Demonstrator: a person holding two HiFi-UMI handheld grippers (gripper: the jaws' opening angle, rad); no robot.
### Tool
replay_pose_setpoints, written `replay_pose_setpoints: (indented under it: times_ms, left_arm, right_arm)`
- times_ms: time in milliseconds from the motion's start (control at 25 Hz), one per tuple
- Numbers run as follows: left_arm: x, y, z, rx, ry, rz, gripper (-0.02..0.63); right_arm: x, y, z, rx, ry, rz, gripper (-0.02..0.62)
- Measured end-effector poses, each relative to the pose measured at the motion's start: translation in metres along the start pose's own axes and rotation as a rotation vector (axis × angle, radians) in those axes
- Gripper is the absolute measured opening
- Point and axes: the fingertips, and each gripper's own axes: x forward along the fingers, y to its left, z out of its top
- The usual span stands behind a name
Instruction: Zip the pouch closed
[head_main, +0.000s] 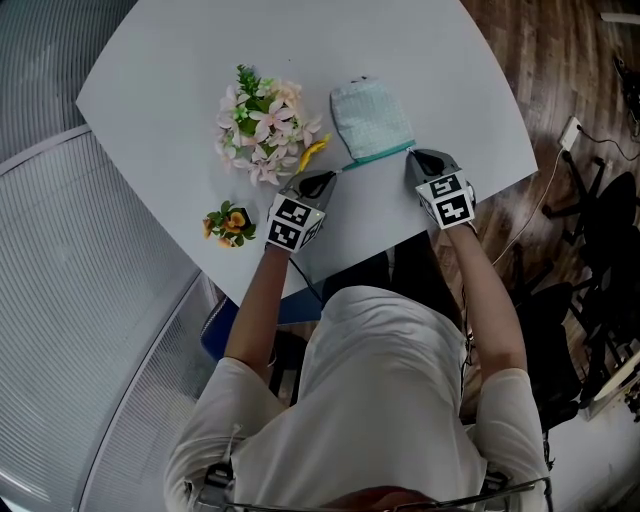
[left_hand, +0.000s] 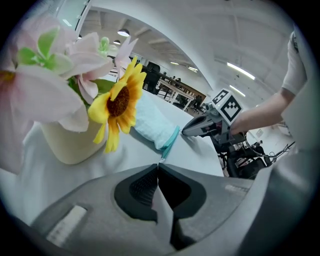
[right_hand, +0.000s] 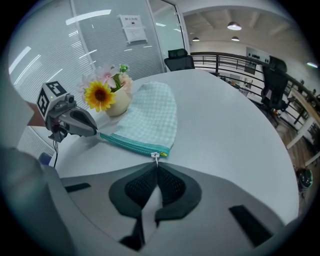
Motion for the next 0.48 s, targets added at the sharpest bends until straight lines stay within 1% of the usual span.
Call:
replay_pose_setpoints:
  times_ms: [160, 360, 400, 480]
  left_arm:
    - [0.002, -0.001, -0.001, -0.012, 0.004, -0.001, 0.021]
    - [-0.002, -0.003, 0.007, -0.023, -0.014, 0.027, 0.025]
    - [-0.004, -0.003, 0.009, -0.025, -0.020, 0.033, 0.034]
    - [-0.010, -0.004, 0.012, -0.030, -0.032, 0.043, 0.075]
  right_arm:
    - [0.000, -0.002, 0.001, 0.000, 0.009, -0.025, 0.003]
    - [-0.003, 0.000, 0.001, -0.014, 0.019, -0.055, 0.016]
    - [-0.006, 0.000, 0.002, -0.015, 0.018, -0.057, 0.028]
    - [-0.012, 0.001, 0.004, -0.017, 0.012, -0.060, 0.046]
